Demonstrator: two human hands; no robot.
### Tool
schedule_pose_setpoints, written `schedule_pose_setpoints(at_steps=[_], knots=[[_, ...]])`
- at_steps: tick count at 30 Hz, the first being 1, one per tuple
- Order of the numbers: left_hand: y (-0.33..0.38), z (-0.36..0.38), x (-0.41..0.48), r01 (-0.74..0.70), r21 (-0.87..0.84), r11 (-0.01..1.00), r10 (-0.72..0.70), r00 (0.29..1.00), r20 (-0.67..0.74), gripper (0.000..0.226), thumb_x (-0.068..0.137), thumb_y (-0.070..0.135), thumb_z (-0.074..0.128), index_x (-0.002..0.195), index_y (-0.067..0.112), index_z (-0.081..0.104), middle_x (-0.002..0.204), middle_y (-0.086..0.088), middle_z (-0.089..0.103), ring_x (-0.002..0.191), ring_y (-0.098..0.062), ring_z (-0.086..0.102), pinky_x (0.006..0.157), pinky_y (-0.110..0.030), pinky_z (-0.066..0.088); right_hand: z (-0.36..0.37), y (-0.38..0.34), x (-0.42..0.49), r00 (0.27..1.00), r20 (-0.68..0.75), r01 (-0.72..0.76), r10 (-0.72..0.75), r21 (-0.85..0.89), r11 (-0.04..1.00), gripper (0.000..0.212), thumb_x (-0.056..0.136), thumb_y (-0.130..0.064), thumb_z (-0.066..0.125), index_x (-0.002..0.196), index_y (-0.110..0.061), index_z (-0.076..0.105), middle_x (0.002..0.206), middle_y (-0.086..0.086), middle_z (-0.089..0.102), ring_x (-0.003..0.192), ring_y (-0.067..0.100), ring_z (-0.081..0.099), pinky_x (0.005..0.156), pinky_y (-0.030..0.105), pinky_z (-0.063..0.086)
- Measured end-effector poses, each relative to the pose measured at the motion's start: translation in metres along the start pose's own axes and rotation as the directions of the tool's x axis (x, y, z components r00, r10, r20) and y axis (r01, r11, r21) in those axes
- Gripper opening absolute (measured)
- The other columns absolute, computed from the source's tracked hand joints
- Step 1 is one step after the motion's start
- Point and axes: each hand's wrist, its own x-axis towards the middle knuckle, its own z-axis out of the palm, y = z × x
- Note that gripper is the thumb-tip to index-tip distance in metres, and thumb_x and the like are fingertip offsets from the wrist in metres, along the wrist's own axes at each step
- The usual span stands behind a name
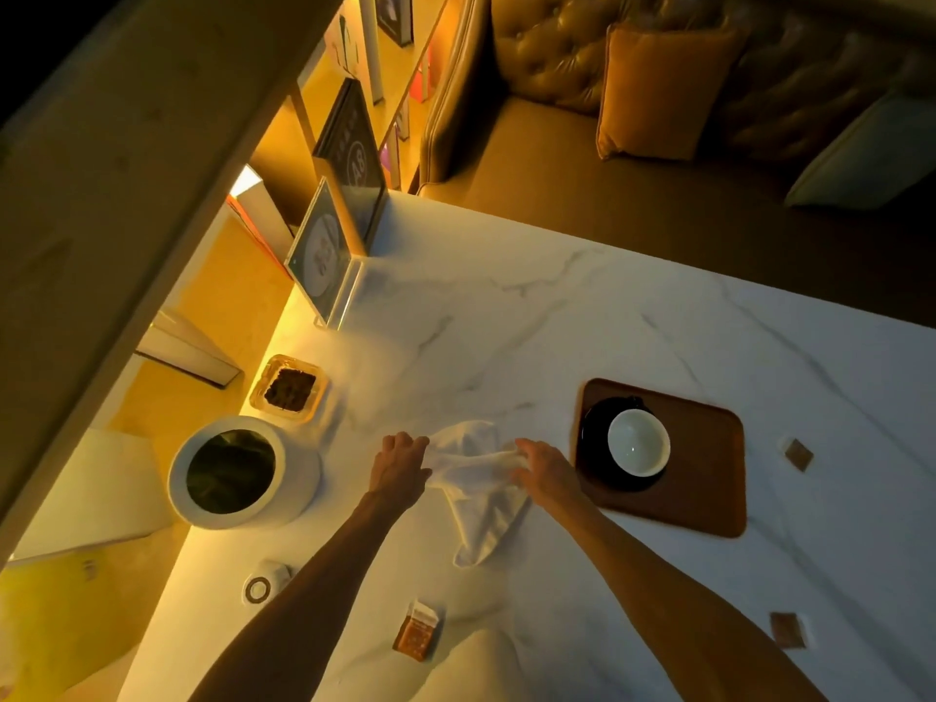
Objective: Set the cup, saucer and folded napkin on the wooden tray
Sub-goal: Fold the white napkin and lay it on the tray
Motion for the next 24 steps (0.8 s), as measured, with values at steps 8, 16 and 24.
schedule_pose_setpoints(at_steps=[8,16,24], knots=[[-0.010,0.001,-0.012,0.029,0.027,0.999,-0.027,0.998,-0.054,0.028,0.094,0.032,0.059,0.116,0.014,0.060,0.121,-0.008,0.058,0.111,-0.025,0.050,0.094,-0.032,0.046,-0.002,-0.006,-0.004,0.996,-0.083,0.024,-0.023,0.013,1.000,0.023,0.092,-0.025,0.055,0.101,-0.010,0.069,0.103,0.012,0.063,0.095,0.026,0.061,0.083,0.037,0.055],[0.001,-0.030,-0.046,-0.065,-0.150,0.987,0.038,0.984,-0.176,0.023,0.091,0.027,0.066,0.105,0.009,0.062,0.111,-0.008,0.064,0.107,-0.026,0.052,0.091,-0.031,0.043,-0.030,0.000,-0.048,0.968,-0.241,0.120,-0.077,0.169,0.978,0.019,0.091,-0.026,0.058,0.098,-0.012,0.068,0.096,0.005,0.073,0.091,0.020,0.066,0.078,0.037,0.055],[0.048,-0.115,-0.080,-0.223,-0.435,0.872,0.129,0.963,-0.236,0.020,0.088,0.017,0.069,0.099,0.001,0.065,0.100,-0.015,0.066,0.094,-0.026,0.058,0.085,-0.036,0.045,-0.103,0.007,-0.105,0.877,-0.462,0.236,-0.129,0.180,0.955,0.018,0.093,-0.034,0.056,0.101,-0.021,0.066,0.093,-0.005,0.072,0.088,0.012,0.066,0.077,0.029,0.051]])
